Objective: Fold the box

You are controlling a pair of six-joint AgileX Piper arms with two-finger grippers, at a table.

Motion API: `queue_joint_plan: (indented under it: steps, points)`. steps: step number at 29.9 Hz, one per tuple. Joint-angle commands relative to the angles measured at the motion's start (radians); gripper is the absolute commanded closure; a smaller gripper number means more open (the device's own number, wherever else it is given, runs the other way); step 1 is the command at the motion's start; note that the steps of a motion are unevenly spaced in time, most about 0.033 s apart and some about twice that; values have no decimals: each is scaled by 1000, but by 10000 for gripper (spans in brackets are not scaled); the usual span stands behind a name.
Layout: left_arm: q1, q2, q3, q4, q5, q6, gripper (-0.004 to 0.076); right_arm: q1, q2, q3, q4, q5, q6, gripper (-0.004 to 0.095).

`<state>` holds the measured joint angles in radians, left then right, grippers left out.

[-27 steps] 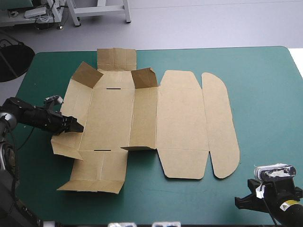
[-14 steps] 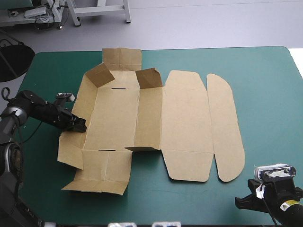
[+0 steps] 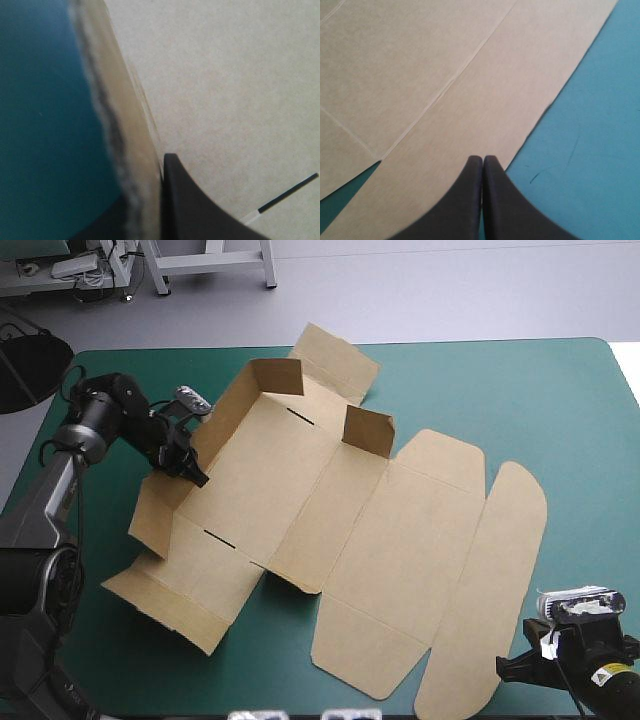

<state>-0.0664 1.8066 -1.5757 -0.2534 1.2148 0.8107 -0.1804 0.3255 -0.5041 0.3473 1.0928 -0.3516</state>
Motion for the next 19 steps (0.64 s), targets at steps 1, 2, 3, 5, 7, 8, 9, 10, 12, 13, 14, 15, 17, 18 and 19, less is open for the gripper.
queue_joint_plan:
  steps: [1, 2, 3, 5, 7, 8, 9, 10, 12, 13, 14, 15, 17, 18, 19]
  points:
    - [-120, -48, -109, 143, 4, 23, 733, 0, 9, -26, 17, -43, -11, 921]
    - [-148, -48, -128, 178, -23, 23, 733, 0, 9, -26, 17, -41, -11, 921]
    - [-182, -48, -144, 219, -56, 23, 733, 0, 9, -26, 17, -41, -11, 921]
    - [-239, -48, -165, 290, -119, 23, 733, 0, 9, -26, 17, -40, -11, 921]
    - [-294, -48, -178, 333, -176, 23, 733, 0, 9, -26, 17, -40, -11, 921]
    - [-318, -48, -183, 354, -210, 23, 733, 0, 9, -26, 17, -40, -11, 921]
    - [-343, -48, -185, 375, -243, 23, 733, 0, 9, -26, 17, -40, -11, 921]
    - [-360, -48, -187, 387, -273, 23, 733, 0, 9, -26, 17, -40, -11, 921]
    - [-403, -48, -187, 426, -328, 23, 733, 0, 9, -26, 17, -40, -11, 921]
    - [-418, -48, -187, 438, -346, 23, 733, 0, 9, -26, 17, -40, -11, 921]
    - [-442, -48, -187, 462, -367, 23, 733, 0, 9, -26, 17, -40, -11, 921]
    - [-457, -48, -187, 482, -379, 23, 733, 0, 9, -26, 17, -40, -11, 921]
    - [-494, -48, -187, 536, -398, 23, 733, 0, 9, -26, 17, -40, -11, 921]
    - [-509, -48, -187, 563, -402, 23, 733, 0, 9, -26, 17, -40, -11, 921]
    - [-525, -48, -187, 588, -408, 20, 733, 0, 9, -26, 17, -40, -11, 921]
